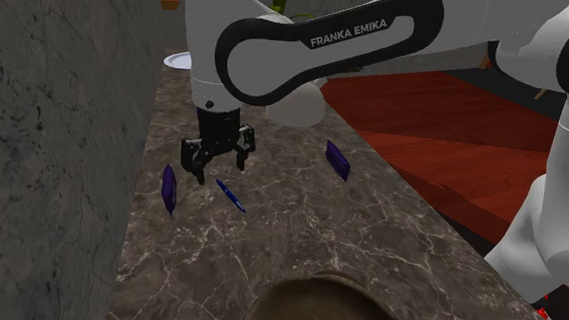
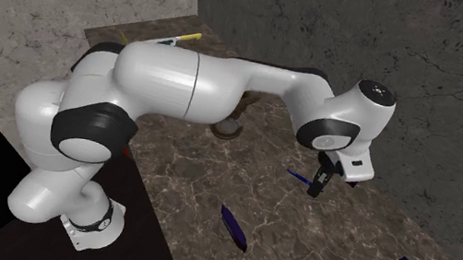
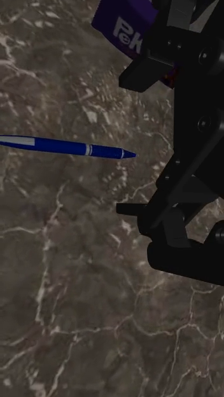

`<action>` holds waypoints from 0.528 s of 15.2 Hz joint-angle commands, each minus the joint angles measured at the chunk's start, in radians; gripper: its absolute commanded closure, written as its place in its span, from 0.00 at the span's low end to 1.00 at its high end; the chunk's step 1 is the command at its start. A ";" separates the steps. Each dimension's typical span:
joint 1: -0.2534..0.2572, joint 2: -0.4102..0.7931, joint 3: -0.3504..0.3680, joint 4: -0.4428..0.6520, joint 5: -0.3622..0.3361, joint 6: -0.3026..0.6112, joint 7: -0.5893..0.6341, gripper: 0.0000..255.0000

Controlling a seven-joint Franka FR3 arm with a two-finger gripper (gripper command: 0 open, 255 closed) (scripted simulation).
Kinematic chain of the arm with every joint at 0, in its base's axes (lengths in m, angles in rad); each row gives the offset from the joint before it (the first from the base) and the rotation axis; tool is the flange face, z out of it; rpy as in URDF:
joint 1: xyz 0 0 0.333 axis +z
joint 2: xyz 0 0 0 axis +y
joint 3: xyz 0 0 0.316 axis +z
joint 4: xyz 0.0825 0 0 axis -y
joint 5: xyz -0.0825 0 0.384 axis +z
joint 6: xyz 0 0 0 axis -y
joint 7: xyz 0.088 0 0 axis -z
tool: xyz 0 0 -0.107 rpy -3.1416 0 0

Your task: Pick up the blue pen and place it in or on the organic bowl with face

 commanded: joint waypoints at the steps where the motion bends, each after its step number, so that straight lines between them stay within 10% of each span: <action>1: 0.002 0.011 -0.002 -0.010 -0.005 0.021 0.002 0.00; 8: 0.003 0.016 -0.002 -0.024 -0.007 0.040 0.003 0.00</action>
